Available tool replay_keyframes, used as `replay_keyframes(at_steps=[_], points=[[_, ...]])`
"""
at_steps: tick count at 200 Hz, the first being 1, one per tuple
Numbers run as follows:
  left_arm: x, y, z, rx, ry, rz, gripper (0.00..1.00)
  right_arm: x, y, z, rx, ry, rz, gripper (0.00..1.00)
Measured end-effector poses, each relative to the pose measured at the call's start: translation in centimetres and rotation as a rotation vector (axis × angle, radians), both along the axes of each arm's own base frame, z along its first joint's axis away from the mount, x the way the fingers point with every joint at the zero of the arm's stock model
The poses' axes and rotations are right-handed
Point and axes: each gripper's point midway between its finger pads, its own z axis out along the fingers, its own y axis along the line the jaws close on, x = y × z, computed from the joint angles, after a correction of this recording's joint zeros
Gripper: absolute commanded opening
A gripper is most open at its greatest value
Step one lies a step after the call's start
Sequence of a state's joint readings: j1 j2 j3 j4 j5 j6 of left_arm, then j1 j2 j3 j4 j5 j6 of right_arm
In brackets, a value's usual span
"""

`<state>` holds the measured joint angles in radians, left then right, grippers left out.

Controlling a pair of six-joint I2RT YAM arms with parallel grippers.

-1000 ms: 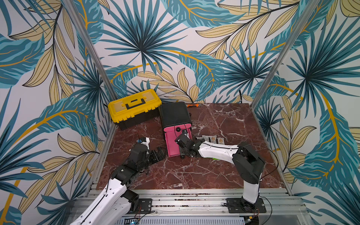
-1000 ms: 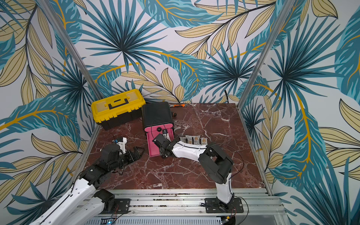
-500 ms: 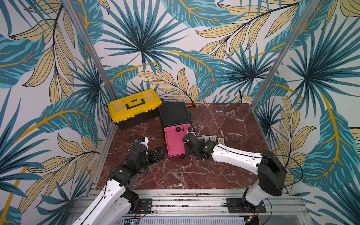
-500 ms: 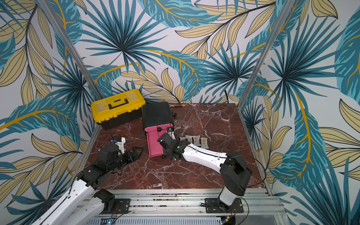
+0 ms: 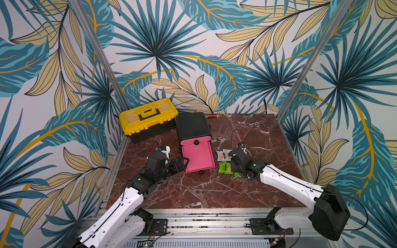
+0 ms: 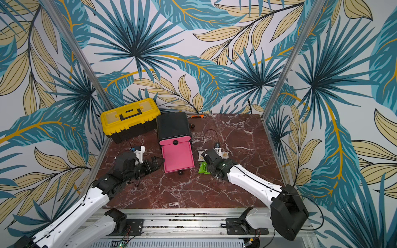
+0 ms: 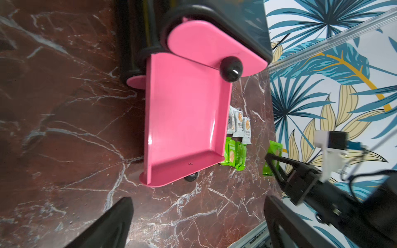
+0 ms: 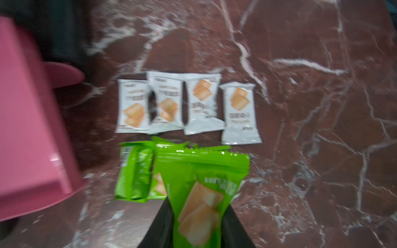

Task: Take the cookies out of the drawer
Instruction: Place the cookie at the center of the board.

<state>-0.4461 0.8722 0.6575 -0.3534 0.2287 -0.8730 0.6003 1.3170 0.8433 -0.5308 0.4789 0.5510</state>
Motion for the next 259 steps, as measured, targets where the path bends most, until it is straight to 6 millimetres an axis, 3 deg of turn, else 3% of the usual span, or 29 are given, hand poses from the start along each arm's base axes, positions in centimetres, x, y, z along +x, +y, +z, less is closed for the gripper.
replay_keyframes(at_steps=[22,64,107,133,151,170,196,224,259], points=[[0.4,-0.4,1.2,-0.014,-0.033,-0.009,1.00,-0.2,-2.3,-1.5,-0.029,0.062,-0.035,0.25],[0.5,-0.3,1.2,-0.004,-0.039,-0.001,1.00,0.4,-4.6,-4.5,-0.040,0.170,-0.081,0.25],[0.8,0.4,2.3,0.016,-0.075,0.029,1.00,0.0,-4.8,-7.4,-0.043,0.266,-0.085,0.27],[0.8,1.0,3.1,0.016,-0.106,0.057,1.00,0.0,-4.7,-7.6,-0.040,0.272,-0.084,0.38],[0.8,1.3,3.6,0.017,-0.124,0.071,1.00,0.1,-4.7,-7.6,-0.039,0.270,-0.083,0.54],[0.9,1.9,3.8,0.027,-0.139,0.102,1.00,0.1,-4.6,-7.6,-0.036,0.269,-0.078,0.60],[1.1,3.1,4.4,0.038,-0.160,0.148,1.00,0.3,-4.4,-6.5,-0.012,0.236,-0.076,0.68],[2.2,3.9,5.9,0.059,-0.176,0.174,1.00,0.7,-3.6,-2.8,0.079,0.126,-0.064,0.74],[4.4,3.4,7.0,0.067,-0.177,0.159,1.00,-0.2,0.1,1.9,0.259,-0.022,0.033,0.74]])
